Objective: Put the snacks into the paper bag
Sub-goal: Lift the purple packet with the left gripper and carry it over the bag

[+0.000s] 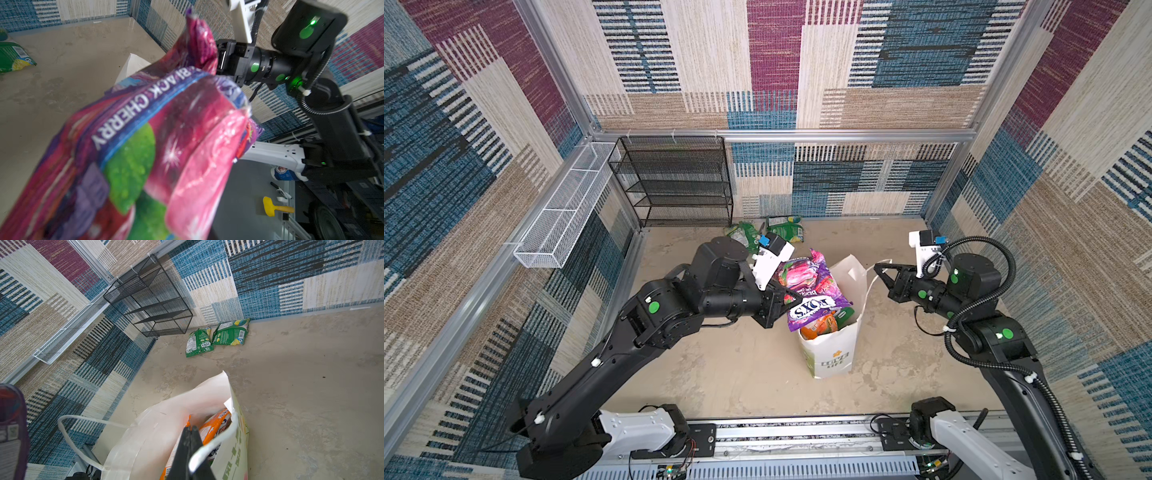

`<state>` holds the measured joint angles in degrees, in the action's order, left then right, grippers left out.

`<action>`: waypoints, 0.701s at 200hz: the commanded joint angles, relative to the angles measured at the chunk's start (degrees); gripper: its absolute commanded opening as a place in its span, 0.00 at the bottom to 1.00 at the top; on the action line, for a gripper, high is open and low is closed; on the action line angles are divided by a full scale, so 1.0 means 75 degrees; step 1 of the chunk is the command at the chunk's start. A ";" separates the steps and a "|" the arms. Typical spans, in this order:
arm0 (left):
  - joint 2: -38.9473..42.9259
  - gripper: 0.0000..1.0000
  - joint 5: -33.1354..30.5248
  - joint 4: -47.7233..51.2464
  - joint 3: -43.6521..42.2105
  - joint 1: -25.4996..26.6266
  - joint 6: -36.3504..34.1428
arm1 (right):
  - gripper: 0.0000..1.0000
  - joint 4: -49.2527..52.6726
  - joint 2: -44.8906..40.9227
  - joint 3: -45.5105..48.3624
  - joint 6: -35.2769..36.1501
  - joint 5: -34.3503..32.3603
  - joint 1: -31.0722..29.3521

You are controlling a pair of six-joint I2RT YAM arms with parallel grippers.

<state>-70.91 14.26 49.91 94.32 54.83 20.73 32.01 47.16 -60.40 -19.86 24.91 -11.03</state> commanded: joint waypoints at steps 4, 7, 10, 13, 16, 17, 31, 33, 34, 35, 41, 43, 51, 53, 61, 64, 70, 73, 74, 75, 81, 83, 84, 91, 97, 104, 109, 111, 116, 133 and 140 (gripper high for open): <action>-0.0366 0.00 -0.0925 0.0185 0.0419 0.0585 -0.0509 | 0.00 -0.0155 -0.0027 0.0044 -0.0041 -0.0053 -0.0009; -0.0443 0.00 -0.1056 0.0224 0.0494 0.0649 -0.0503 | 0.00 -0.0161 -0.0035 0.0049 -0.0044 -0.0053 -0.0007; -0.0501 0.00 -0.1182 0.0231 0.0571 0.0710 -0.0503 | 0.00 -0.0163 -0.0035 0.0060 -0.0043 -0.0051 -0.0006; -0.0574 0.00 -0.1280 0.0241 0.0651 0.0769 -0.0502 | 0.00 -0.0173 -0.0044 0.0071 -0.0047 -0.0041 -0.0006; -0.0636 0.00 -0.1367 0.0238 0.0733 0.0826 -0.0521 | 0.00 -0.0186 -0.0052 0.0082 -0.0049 -0.0040 -0.0006; -0.0647 0.00 -0.1394 0.0237 0.0764 0.0853 -0.0524 | 0.00 -0.0188 -0.0053 0.0089 -0.0048 -0.0040 -0.0006; -0.1001 0.00 -0.1795 0.0258 0.1211 0.1096 -0.0555 | 0.00 -0.0225 -0.0066 0.0119 -0.0081 -0.0040 -0.0008; -0.1045 0.00 -0.1881 0.0259 0.1262 0.1134 -0.0545 | 0.00 -0.0225 -0.0074 0.0120 -0.0091 -0.0034 -0.0007; -0.1074 0.00 -0.1932 0.0253 0.1292 0.1148 -0.0541 | 0.00 -0.0225 -0.0075 0.0120 -0.0087 -0.0031 -0.0007; -0.1101 0.00 -0.1987 0.0251 0.1319 0.1161 -0.0534 | 0.00 -0.0225 -0.0076 0.0126 -0.0091 -0.0029 -0.0006; -0.1231 0.00 -0.2331 0.0255 0.1462 0.1262 -0.0532 | 0.00 -0.0228 -0.0087 0.0132 -0.0106 -0.0025 -0.0006; -0.1285 0.00 -0.2445 0.0255 0.1509 0.1293 -0.0533 | 0.00 -0.0234 -0.0088 0.0132 -0.0112 -0.0027 -0.0006; -0.1506 0.00 -0.2917 0.0302 0.1707 0.1370 -0.0533 | 0.00 -0.0236 -0.0104 0.0143 -0.0120 -0.0029 -0.0007; -0.1573 0.00 -0.3026 0.0317 0.1755 0.1384 -0.0513 | 0.00 -0.0228 -0.0107 0.0143 -0.0124 -0.0028 -0.0012; -0.1825 0.00 -0.3355 0.0425 0.1967 0.1413 -0.0469 | 0.00 -0.0225 -0.0145 0.0155 -0.0140 -0.0028 -0.0006; -0.1898 0.00 -0.3438 0.0463 0.2046 0.1415 -0.0469 | 0.00 -0.0216 -0.0152 0.0155 -0.0144 -0.0028 -0.0006; -0.2111 0.00 -0.3600 0.0544 0.2178 0.1420 -0.0456 | 0.00 -0.0202 -0.0167 0.0144 -0.0142 -0.0027 -0.0013; -0.2200 0.00 -0.3677 0.0573 0.2242 0.1422 -0.0445 | 0.00 -0.0191 -0.0185 0.0143 -0.0143 -0.0032 -0.0007; -0.2232 0.00 -0.3703 0.0580 0.2257 0.1421 -0.0439 | 0.00 -0.0185 -0.0189 0.0143 -0.0142 -0.0030 -0.0007; -0.2259 0.00 -0.3722 0.0590 0.2276 0.1426 -0.0430 | 0.00 -0.0181 -0.0191 0.0138 -0.0142 -0.0029 -0.0007; -0.2423 0.00 -0.3837 0.0638 0.2381 0.1432 -0.0432 | 0.00 -0.0161 -0.0203 0.0126 -0.0141 -0.0029 -0.0006; -0.2473 0.00 -0.3880 0.0641 0.2410 0.1432 -0.0432 | 0.00 -0.0150 -0.0202 0.0121 -0.0141 -0.0037 -0.0006; -0.2497 0.00 -0.3904 0.0644 0.2417 0.1432 -0.0432 | 0.00 -0.0147 -0.0210 0.0121 -0.0141 -0.0038 -0.0006; -0.2650 0.00 -0.4080 0.0697 0.2505 0.1446 -0.0412 | 0.00 -0.0104 -0.0219 0.0099 -0.0130 -0.0040 -0.0008; -0.2753 0.00 -0.4259 0.0746 0.2564 0.1464 -0.0381 | 0.00 -0.0076 -0.0240 0.0079 -0.0126 -0.0055 -0.0006; -0.2890 0.00 -0.4386 0.0801 0.2619 0.1459 -0.0363 | 0.00 -0.0033 -0.0249 0.0059 -0.0119 -0.0073 -0.0006; -0.2974 0.00 -0.4486 0.0830 0.2625 0.1456 -0.0371 | 0.00 -0.0011 -0.0254 0.0035 -0.0096 -0.0077 -0.0007; -0.3007 0.00 -0.4514 0.0841 0.2632 0.1464 -0.0373 | 0.00 -0.0002 -0.0259 0.0037 -0.0101 -0.0084 -0.0006; -0.3075 0.00 -0.4565 0.0847 0.2631 0.1459 -0.0383 | 0.00 -0.0002 -0.0264 0.0035 -0.0095 -0.0080 -0.0006; -0.3279 0.00 -0.4503 0.0916 0.2598 0.1460 -0.0397 | 0.00 0.0011 -0.0287 0.0038 -0.0085 -0.0103 -0.0007; -0.3348 0.00 -0.4397 0.0944 0.2595 0.1461 -0.0403 | 0.00 0.0015 -0.0288 0.0049 -0.0081 -0.0119 -0.0007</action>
<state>-94.65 -16.53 56.47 113.40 65.78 18.09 32.40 45.25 -59.64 -20.51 24.88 -11.03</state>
